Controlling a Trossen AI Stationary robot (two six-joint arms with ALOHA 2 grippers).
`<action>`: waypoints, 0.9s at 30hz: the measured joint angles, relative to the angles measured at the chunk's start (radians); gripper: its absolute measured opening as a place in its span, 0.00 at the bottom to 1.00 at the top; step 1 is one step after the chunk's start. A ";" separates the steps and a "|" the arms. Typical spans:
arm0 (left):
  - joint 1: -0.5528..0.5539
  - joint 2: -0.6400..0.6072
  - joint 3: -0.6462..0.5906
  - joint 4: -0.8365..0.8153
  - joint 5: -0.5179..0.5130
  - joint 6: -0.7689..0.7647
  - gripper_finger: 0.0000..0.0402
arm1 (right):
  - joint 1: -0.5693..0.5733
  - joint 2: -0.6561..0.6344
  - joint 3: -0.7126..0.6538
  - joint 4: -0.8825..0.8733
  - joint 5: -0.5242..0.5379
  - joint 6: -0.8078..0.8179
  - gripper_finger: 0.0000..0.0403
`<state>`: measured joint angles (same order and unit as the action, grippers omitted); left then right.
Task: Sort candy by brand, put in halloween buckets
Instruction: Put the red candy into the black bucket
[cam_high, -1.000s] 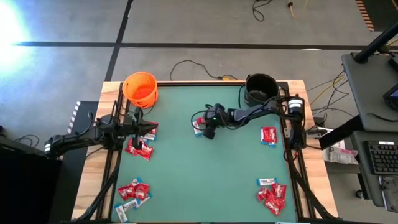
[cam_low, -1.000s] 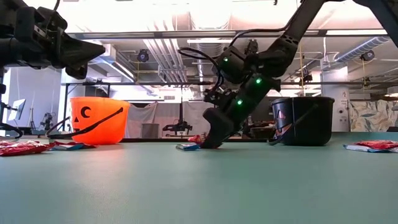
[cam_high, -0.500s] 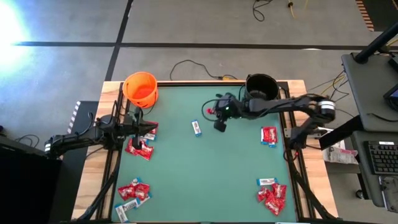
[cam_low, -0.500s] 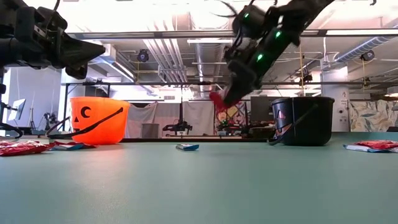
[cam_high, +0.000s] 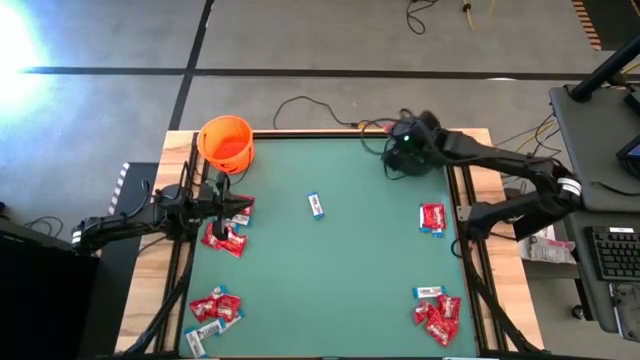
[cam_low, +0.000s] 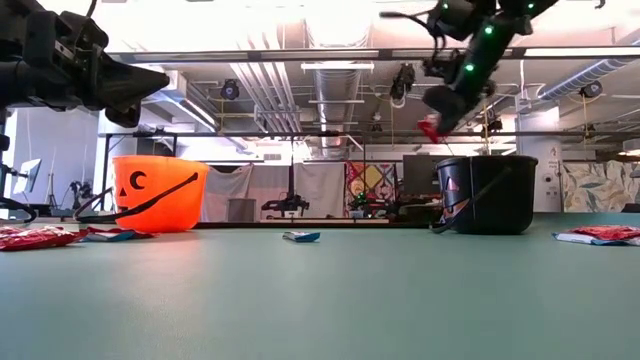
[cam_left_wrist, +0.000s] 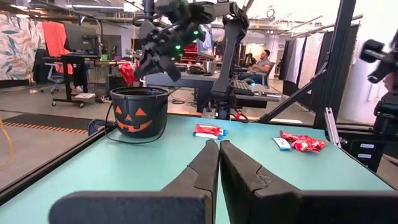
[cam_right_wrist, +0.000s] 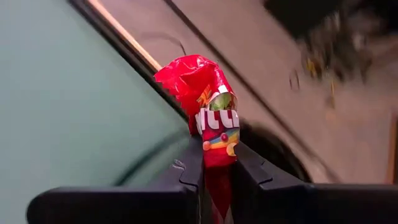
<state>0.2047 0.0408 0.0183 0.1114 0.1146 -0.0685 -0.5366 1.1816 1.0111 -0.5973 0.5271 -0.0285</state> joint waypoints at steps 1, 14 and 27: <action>0.000 0.000 0.000 0.000 0.000 0.000 0.00 | -0.025 -0.005 0.000 -0.037 0.000 0.034 0.09; 0.000 0.000 0.000 0.000 0.000 0.000 0.00 | -0.365 0.224 0.064 -0.232 -0.340 0.254 0.09; 0.000 0.000 0.000 0.000 0.000 0.000 0.00 | -0.456 0.468 0.228 -0.389 -0.477 0.215 0.09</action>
<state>0.2047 0.0406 0.0182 0.1112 0.1146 -0.0685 -0.9924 1.6499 1.2390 -0.9863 0.0502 0.1868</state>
